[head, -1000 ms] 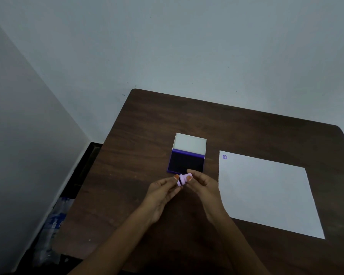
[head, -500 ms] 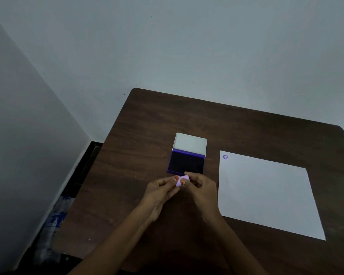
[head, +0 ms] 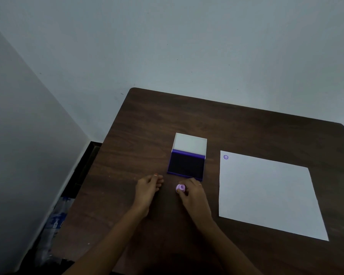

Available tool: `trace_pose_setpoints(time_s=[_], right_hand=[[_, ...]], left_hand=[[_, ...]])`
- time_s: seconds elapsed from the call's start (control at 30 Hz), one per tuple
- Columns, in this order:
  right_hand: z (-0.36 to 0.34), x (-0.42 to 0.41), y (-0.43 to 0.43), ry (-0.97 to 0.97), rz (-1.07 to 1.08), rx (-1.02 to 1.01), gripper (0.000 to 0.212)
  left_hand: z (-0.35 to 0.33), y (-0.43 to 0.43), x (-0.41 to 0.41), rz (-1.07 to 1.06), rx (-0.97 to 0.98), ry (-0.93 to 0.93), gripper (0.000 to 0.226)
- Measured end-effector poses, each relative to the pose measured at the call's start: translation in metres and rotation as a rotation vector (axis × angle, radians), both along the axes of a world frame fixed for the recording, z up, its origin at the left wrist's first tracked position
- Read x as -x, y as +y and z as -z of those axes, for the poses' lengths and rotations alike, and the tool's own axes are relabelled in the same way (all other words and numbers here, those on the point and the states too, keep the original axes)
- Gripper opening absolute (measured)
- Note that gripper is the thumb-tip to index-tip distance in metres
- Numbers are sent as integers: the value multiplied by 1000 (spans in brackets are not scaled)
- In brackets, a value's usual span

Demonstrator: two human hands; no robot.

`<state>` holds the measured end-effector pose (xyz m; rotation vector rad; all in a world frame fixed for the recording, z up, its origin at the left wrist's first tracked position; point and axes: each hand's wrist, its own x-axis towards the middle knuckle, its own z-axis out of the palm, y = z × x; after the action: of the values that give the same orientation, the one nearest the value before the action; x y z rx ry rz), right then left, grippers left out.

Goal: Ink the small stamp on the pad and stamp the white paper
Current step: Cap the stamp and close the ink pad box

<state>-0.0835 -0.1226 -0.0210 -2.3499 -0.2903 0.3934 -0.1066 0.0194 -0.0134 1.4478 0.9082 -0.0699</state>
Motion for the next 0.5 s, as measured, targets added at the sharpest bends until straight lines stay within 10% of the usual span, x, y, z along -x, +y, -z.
trace_pose_setpoints(time_s=[0.23,0.37,0.5], right_hand=[[2,-3,-2,31,-37,27,41],[-15,-35,-14,-148,291,-198,27],[-21,-94,-16,111,522,-346,31]], left_hand=[[6,3,-15,64,-91,-20,19],[3,12,-42,142,-222,-27,20],[-1,14,-83,240,-363,-80,27]])
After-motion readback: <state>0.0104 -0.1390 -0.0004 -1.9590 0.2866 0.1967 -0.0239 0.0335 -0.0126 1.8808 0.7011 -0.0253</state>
